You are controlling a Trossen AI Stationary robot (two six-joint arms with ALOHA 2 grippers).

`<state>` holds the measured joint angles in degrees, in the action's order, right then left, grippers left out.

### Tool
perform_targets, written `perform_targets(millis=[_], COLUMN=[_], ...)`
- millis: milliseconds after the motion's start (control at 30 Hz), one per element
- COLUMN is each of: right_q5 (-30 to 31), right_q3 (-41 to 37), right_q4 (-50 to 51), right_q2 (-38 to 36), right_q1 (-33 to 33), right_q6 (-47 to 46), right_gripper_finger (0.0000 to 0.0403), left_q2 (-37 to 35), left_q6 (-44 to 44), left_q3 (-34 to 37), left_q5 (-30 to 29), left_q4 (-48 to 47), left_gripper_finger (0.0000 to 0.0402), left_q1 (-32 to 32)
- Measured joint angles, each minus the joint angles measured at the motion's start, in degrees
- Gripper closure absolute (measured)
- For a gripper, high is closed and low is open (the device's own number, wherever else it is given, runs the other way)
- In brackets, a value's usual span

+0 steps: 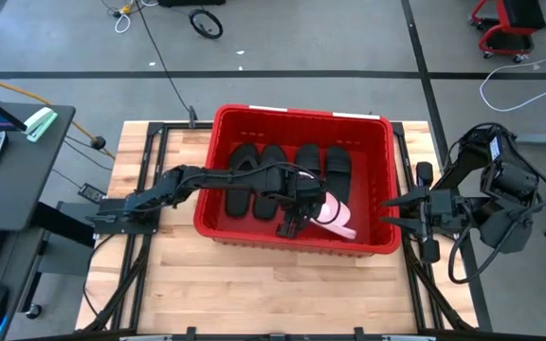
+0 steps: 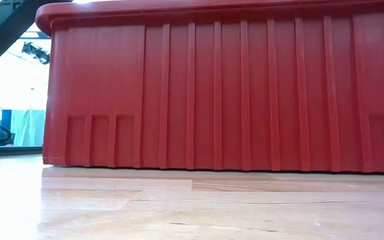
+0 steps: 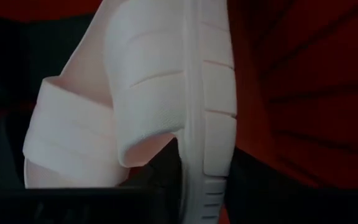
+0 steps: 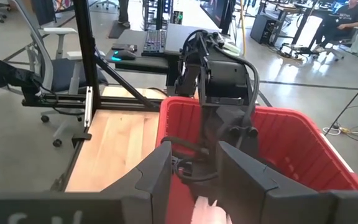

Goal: Pick and place slides into bin
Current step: Put the pink slide into the red bin, then adjust the pink slide into the red bin

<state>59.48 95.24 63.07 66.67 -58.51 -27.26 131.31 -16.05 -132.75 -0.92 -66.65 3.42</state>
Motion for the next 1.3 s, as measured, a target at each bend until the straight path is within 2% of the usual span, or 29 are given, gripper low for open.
perform_targets(millis=[400,600,767,900,1167,1300], right_q5=[0.0,0.0,0.02,0.02,1.49,3.67], right_q3=[0.0,0.0,0.0,0.0,0.0,0.02], right_q4=[0.82,2.22,4.43,4.84,6.56,10.96], right_q2=[0.0,0.0,0.0,-0.02,-0.04,-0.04], right_q1=[0.01,0.01,-0.01,0.0,0.01,1.37], right_q6=[-0.12,-0.08,-0.07,0.18,0.26,-3.88], right_gripper_finger=[0.027,0.027,0.027,0.027,0.027,0.0272], left_q2=[0.11,-0.54,-3.13,-5.86,-10.51,-11.55], left_q6=[2.18,5.99,5.62,3.05,3.38,6.25], left_q3=[0.0,0.0,-0.04,-0.04,-0.09,-0.15], left_q5=[-0.01,1.82,2.91,1.43,-10.36,-12.69], left_q4=[-1.75,-4.08,-7.06,-7.83,-5.76,-4.4], left_gripper_finger=[0.0174,0.0128,0.0116,0.0116,0.0115,0.0115], left_q1=[-0.13,0.28,1.41,1.73,1.51,0.75])
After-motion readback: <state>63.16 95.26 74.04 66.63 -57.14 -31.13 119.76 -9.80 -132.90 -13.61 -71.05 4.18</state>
